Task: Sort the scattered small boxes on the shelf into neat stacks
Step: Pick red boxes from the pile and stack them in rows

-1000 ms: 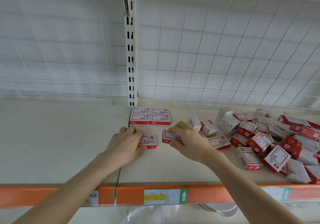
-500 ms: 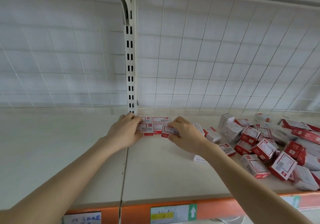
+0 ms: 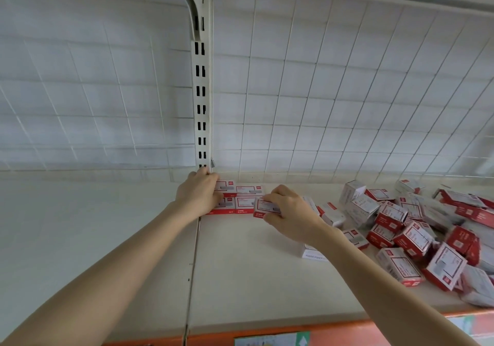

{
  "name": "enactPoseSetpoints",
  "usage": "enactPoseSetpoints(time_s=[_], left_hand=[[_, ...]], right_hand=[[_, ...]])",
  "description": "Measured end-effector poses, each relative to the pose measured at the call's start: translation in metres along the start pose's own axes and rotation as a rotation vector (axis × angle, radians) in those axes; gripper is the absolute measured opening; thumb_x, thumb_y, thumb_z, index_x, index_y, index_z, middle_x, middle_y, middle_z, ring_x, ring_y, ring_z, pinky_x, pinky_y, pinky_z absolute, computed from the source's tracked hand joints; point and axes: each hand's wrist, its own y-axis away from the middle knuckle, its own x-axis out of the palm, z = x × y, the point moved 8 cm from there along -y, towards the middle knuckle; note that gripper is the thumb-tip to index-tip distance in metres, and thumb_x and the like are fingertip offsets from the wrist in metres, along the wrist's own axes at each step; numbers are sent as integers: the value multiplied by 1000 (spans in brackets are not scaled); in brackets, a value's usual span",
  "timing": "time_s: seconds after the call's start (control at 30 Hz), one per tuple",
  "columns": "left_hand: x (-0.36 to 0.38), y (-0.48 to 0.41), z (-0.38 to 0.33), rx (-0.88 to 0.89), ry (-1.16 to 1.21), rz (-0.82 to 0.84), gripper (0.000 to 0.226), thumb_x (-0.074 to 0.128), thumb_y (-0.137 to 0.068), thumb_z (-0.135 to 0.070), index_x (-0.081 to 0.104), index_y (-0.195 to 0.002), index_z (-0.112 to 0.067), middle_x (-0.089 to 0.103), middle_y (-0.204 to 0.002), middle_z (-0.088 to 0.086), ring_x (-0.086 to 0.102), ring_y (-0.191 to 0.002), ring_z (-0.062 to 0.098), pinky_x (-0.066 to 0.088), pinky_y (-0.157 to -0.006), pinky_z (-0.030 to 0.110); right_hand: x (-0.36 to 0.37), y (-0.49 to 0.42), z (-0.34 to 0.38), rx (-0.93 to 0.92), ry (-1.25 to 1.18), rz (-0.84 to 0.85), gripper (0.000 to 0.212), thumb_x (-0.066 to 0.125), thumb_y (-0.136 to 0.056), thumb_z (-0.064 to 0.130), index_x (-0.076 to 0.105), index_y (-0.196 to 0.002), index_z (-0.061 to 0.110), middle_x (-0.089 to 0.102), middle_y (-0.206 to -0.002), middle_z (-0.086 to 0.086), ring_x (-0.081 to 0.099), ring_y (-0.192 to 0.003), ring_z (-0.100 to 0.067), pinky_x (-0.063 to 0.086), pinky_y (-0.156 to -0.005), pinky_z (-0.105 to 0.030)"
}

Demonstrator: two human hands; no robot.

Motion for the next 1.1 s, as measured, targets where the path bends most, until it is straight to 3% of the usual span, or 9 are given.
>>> enactPoseSetpoints(time_s=[0.27,0.63,0.83,1.1], left_hand=[[10,-3,8,-40,39,-16,37,46,-94,-25,46,-129,-13,41,-131,7,39,-120,26,43,-87,37],[11,-5,9,-18,51,-64,33,43,-94,-26,51,-126,-21,48,-125,3,46,-113,23,45,-85,36],[13,-5,9,-16,103,-80,33,44,-94,-25,51,-126,-20,47,-127,3,46,-115,23,44,-87,36],[13,-5,10,-28,173,-102,34,48,-92,-22,53,-125,-15,43,-127,6,48,-112,24,45,-90,38]], right_hand=[[4,3,2,-43,28,16,35,49,-91,20,52,-123,7,47,-120,-5,42,-109,-19,35,-88,-22],[4,5,8,-75,65,28,35,49,-91,22,52,-122,7,47,-119,-5,42,-109,-19,35,-87,-22],[5,7,8,-70,52,31,35,49,-92,22,52,-123,7,46,-121,-5,41,-110,-18,30,-82,-16],[10,11,5,-44,51,64,39,49,-92,22,48,-128,8,45,-124,-7,41,-113,-21,35,-91,-23]])
